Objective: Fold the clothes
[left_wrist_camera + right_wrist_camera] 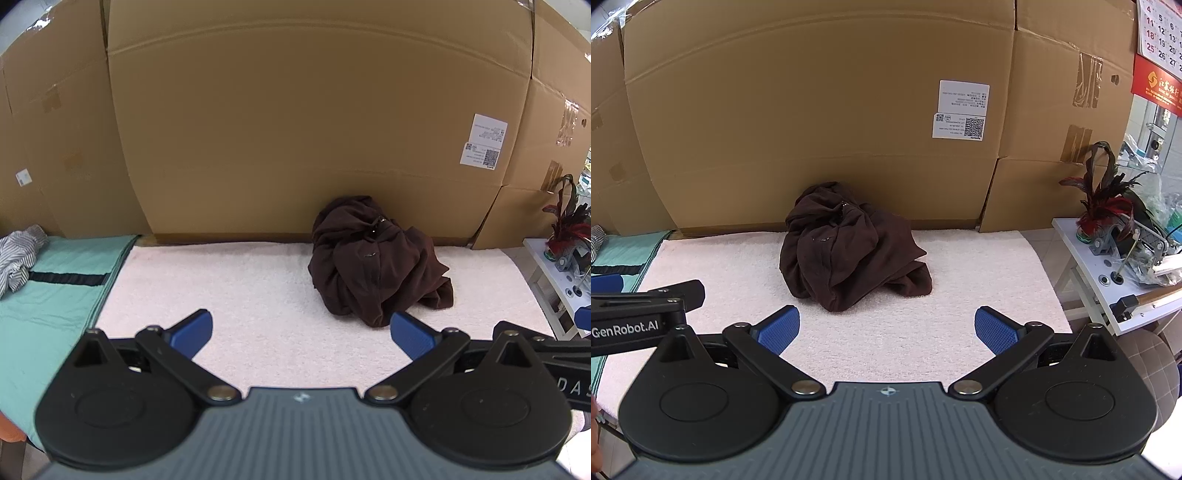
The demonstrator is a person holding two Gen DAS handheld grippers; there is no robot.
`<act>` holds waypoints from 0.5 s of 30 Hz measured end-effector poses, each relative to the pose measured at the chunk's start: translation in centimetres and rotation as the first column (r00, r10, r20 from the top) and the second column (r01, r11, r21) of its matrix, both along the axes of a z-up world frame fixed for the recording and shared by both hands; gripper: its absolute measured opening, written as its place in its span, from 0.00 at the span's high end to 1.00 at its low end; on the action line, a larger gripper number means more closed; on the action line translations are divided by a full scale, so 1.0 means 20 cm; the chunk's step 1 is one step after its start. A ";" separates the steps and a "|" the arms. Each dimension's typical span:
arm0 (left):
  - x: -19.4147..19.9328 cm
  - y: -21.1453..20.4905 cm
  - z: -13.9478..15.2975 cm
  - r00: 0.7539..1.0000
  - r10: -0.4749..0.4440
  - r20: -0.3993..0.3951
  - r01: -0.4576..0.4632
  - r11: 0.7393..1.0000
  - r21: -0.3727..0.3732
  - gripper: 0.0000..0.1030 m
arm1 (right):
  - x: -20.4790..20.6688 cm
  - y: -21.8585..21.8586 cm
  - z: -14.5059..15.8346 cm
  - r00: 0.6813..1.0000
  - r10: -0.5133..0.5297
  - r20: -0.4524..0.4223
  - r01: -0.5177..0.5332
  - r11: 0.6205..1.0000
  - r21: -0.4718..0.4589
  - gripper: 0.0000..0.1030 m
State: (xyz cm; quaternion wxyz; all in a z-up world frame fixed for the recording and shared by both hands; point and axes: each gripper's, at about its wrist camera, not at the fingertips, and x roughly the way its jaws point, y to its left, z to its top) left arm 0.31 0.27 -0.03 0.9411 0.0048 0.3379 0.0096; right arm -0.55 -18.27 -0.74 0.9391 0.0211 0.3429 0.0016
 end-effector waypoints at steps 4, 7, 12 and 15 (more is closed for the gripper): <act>0.02 -0.02 -0.01 1.000 0.009 -0.006 -0.009 1.000 -0.001 0.00 | 0.00 0.00 0.01 1.000 -0.001 0.002 0.001 1.000 -0.001 0.00; -0.01 -0.01 -0.01 1.000 0.004 -0.004 -0.004 1.000 -0.016 0.00 | 0.01 -0.01 0.01 1.000 0.000 0.003 0.000 1.000 -0.001 0.00; 0.01 0.02 -0.02 1.000 0.001 -0.011 -0.001 1.000 -0.029 0.00 | 0.01 -0.02 0.00 1.000 -0.001 0.003 0.001 1.000 0.000 0.00; 0.01 0.02 -0.02 1.000 0.003 -0.013 -0.004 1.000 -0.027 0.00 | 0.01 -0.02 0.00 1.000 -0.001 0.002 0.001 1.000 0.000 0.00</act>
